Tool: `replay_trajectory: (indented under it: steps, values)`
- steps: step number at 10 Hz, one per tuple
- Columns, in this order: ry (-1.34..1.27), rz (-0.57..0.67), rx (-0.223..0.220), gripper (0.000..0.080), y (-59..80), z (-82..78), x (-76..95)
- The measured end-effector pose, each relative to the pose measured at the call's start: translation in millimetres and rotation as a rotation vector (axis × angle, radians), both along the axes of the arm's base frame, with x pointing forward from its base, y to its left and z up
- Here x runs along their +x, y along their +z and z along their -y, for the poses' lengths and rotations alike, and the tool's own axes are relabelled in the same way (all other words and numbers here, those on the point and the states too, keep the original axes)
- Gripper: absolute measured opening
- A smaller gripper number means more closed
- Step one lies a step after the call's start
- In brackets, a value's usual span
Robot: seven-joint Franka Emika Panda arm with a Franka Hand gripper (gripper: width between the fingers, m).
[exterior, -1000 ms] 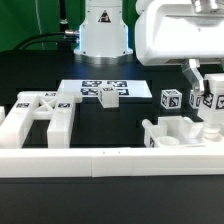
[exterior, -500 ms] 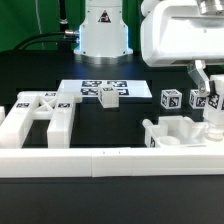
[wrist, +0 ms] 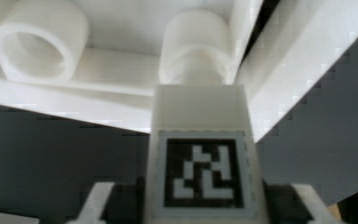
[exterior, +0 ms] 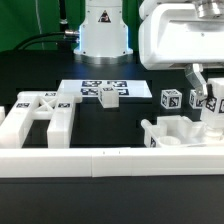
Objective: Assemble chair
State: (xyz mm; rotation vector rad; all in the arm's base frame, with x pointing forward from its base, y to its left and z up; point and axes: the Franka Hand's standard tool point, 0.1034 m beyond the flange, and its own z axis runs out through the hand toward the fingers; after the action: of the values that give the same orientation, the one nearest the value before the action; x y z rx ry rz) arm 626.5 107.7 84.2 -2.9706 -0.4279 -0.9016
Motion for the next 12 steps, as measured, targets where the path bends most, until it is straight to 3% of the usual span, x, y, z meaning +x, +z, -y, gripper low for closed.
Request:
replay_trajectory:
  steps: [5, 9, 10, 11, 12]
  values:
    - [0.005, -0.010, -0.010, 0.0287, -11.2, 4.7, -4.1]
    - [0.004, 0.011, -0.009, 0.0287, -11.6, 5.1, -2.8]
    - [0.004, 0.011, -0.009, 0.0463, -11.6, 5.1, -2.8]
    - [0.004, 0.011, -0.009, 0.0583, -11.6, 5.1, -2.8]
    - [0.004, 0.010, -0.010, 0.0583, -11.1, 5.8, -2.5]
